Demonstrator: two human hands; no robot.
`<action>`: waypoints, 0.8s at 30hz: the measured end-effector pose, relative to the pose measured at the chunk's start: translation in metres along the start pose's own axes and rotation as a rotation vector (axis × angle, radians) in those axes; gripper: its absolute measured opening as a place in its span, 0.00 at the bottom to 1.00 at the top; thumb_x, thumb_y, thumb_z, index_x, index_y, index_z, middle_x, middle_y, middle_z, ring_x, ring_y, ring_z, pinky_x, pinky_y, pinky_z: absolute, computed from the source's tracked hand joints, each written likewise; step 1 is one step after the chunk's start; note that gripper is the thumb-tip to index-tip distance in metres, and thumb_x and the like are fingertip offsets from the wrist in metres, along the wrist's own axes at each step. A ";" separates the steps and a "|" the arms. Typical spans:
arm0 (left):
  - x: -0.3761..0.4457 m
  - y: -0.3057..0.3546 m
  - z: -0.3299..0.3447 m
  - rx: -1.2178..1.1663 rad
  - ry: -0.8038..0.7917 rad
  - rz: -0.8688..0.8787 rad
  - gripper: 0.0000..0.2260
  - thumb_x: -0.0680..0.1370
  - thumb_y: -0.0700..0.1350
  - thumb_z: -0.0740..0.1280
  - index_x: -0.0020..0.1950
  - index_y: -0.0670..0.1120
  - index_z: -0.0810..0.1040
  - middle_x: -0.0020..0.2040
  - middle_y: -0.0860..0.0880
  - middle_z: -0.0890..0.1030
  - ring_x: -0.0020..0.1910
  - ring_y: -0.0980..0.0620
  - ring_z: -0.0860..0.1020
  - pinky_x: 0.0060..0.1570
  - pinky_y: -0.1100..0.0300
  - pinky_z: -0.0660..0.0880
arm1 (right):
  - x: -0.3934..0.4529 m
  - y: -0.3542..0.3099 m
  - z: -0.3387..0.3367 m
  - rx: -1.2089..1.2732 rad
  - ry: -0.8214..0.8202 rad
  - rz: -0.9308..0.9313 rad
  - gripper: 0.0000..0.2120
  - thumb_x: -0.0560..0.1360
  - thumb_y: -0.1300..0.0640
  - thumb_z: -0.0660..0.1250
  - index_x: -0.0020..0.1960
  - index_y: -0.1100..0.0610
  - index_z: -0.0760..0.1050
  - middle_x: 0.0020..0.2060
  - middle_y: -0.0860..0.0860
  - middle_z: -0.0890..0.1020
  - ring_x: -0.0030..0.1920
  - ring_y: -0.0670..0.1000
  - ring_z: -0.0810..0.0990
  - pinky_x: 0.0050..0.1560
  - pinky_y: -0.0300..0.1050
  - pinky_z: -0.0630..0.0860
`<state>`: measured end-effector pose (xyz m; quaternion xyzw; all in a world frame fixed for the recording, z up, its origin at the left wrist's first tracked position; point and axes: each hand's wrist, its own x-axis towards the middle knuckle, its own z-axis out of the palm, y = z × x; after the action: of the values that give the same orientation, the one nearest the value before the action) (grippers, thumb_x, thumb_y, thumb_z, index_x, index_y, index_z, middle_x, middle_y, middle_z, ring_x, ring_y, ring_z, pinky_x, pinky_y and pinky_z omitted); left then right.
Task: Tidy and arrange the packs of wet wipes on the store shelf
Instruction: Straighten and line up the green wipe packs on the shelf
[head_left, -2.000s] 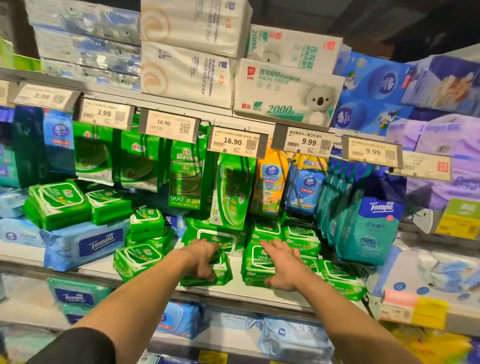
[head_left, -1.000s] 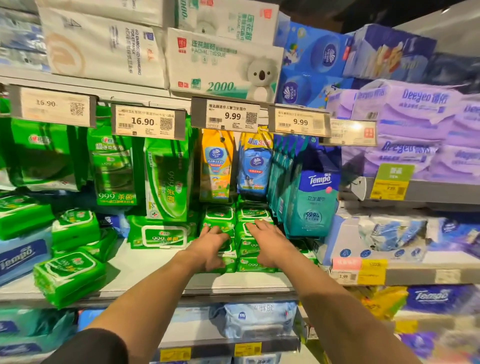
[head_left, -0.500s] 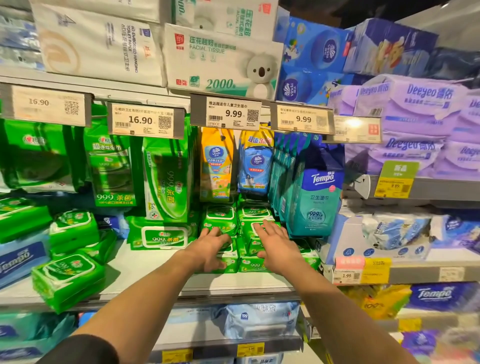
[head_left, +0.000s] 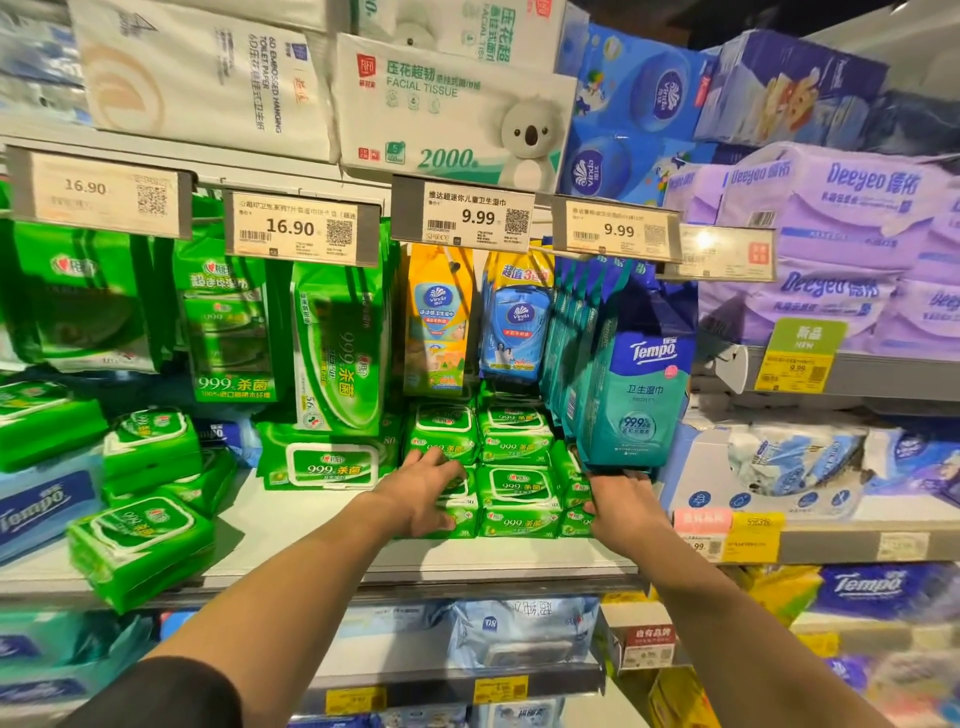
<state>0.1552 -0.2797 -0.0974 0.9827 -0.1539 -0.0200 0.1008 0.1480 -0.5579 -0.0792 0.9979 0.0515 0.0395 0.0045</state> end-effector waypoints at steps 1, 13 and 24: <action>-0.001 0.000 0.000 0.004 0.003 -0.001 0.32 0.73 0.53 0.73 0.73 0.53 0.64 0.69 0.47 0.65 0.67 0.44 0.62 0.67 0.44 0.68 | -0.001 0.000 0.001 -0.016 0.018 -0.001 0.17 0.78 0.56 0.63 0.66 0.54 0.69 0.63 0.57 0.75 0.66 0.62 0.67 0.67 0.54 0.62; -0.008 0.006 0.006 0.090 0.048 -0.039 0.29 0.75 0.55 0.70 0.74 0.54 0.63 0.69 0.49 0.65 0.68 0.45 0.61 0.63 0.44 0.71 | -0.025 0.010 0.022 -0.106 0.326 -0.081 0.15 0.75 0.55 0.69 0.60 0.52 0.73 0.51 0.52 0.78 0.56 0.57 0.75 0.65 0.55 0.69; -0.020 0.016 0.021 0.149 0.181 -0.113 0.30 0.75 0.55 0.70 0.73 0.49 0.63 0.68 0.45 0.65 0.68 0.43 0.62 0.60 0.43 0.71 | -0.030 0.000 0.034 -0.043 0.338 -0.056 0.26 0.79 0.41 0.58 0.70 0.55 0.63 0.67 0.55 0.70 0.71 0.59 0.62 0.75 0.59 0.52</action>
<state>0.1294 -0.2923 -0.1145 0.9924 -0.0898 0.0747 0.0398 0.1214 -0.5608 -0.1156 0.9749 0.0784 0.2078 0.0183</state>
